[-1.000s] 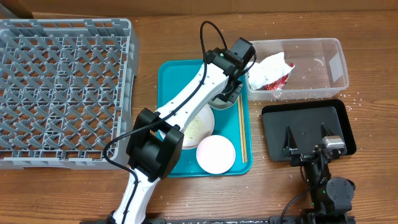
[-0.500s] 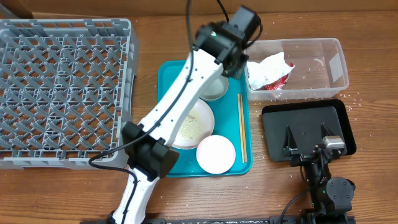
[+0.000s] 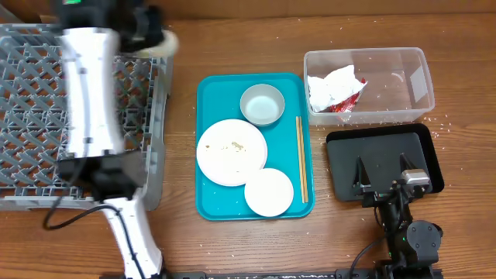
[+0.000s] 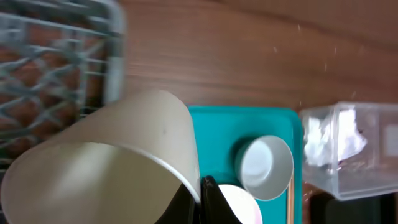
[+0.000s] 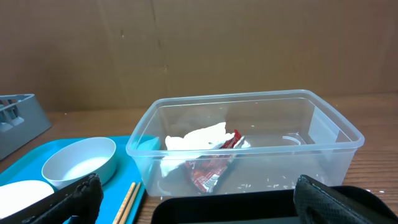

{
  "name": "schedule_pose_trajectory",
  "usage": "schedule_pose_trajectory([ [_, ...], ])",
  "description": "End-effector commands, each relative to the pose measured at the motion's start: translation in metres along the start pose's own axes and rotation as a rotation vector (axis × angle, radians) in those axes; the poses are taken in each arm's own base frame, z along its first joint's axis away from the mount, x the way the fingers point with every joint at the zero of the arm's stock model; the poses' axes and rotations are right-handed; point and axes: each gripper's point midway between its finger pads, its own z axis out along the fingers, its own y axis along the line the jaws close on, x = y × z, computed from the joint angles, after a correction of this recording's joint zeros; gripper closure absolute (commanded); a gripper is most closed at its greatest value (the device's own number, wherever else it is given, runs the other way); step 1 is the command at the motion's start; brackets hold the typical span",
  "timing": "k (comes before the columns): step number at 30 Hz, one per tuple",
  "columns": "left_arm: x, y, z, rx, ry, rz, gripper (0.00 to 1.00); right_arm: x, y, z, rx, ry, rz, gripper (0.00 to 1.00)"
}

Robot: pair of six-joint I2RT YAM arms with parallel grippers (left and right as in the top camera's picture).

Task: Sort waste into correct bins and load items into the dishwasher
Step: 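Lift the paper cup off the saucer and carry it over the dish rack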

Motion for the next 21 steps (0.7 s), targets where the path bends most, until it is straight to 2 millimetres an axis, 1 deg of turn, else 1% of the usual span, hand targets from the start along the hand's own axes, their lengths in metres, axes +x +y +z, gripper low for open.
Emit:
schedule_pose_trajectory([
  [1,-0.005,0.024,-0.020,0.216,-0.011,-0.007,0.96,0.002,0.000,0.000,-0.001,-0.002,-0.003,0.00],
  [2,-0.005,0.052,-0.026,0.222,-0.017,-0.060,0.96,0.002,0.000,0.000,-0.001,-0.002,-0.003,0.00],
  [4,-0.002,0.072,-0.030,0.274,-0.019,-0.073,0.96,0.002,0.000,0.000,-0.001,-0.002,-0.003,0.00],
  [5,0.001,0.079,-0.030,0.316,-0.020,-0.070,0.96,0.002,0.000,0.000,-0.001,-0.002,-0.003,0.00],
  [8,0.008,0.094,-0.030,0.435,-0.034,-0.075,0.94,0.002,0.000,0.000,-0.001,-0.002,-0.003,0.00],
  [12,0.015,0.121,-0.026,0.512,-0.062,-0.128,0.96,0.002,0.000,0.000,-0.001,-0.002,-0.003,0.00],
  [15,0.014,0.133,-0.025,0.583,-0.134,-0.086,0.94,0.002,0.000,0.000,-0.001,-0.002,-0.003,0.00],
  [18,0.013,0.146,-0.020,0.633,-0.189,-0.079,0.94,0.002,0.000,0.000,-0.001,-0.002,-0.003,0.00],
  [21,0.014,0.154,-0.014,0.698,-0.242,-0.073,0.94,0.002,0.000,0.000,-0.001,-0.002,-0.003,0.00],
])
